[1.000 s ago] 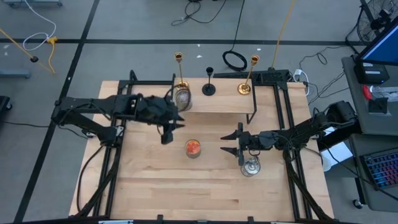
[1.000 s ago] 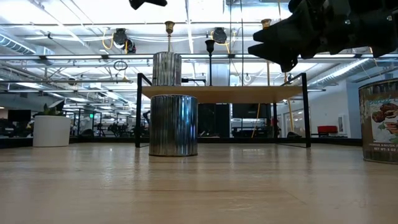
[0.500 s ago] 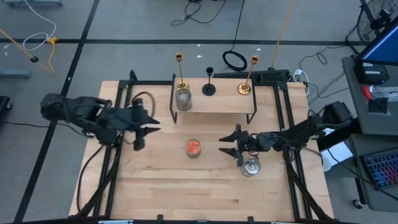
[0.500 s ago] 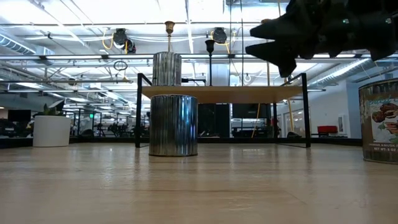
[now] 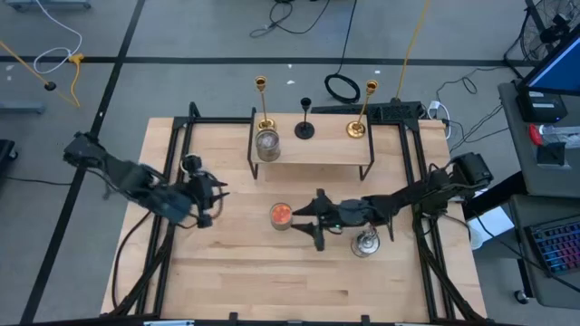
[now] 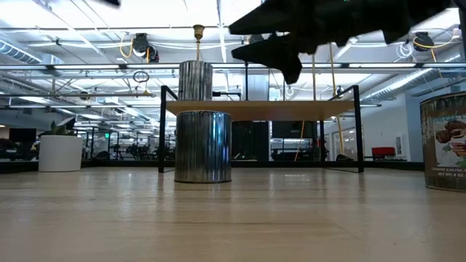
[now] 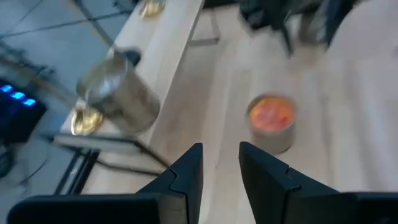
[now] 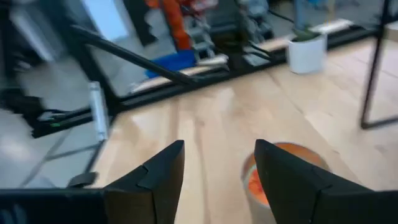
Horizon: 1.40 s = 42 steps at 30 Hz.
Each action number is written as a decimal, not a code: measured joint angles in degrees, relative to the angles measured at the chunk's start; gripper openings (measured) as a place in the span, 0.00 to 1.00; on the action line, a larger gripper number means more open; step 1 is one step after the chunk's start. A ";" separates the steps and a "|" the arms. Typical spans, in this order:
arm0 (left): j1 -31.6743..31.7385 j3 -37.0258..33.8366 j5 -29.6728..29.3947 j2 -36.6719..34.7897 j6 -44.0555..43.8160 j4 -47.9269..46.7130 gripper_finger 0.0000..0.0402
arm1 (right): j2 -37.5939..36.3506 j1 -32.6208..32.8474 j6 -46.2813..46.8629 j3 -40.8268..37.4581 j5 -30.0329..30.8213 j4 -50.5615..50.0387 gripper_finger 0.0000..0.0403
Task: Pick & Place candle stick holders
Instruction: Put the orange scented candle aligned with the black candle holder on the shelf
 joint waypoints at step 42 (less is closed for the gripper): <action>1.76 -13.14 -0.44 -24.67 14.48 11.22 0.27 | 8.92 -8.58 10.43 24.00 2.45 -43.76 0.37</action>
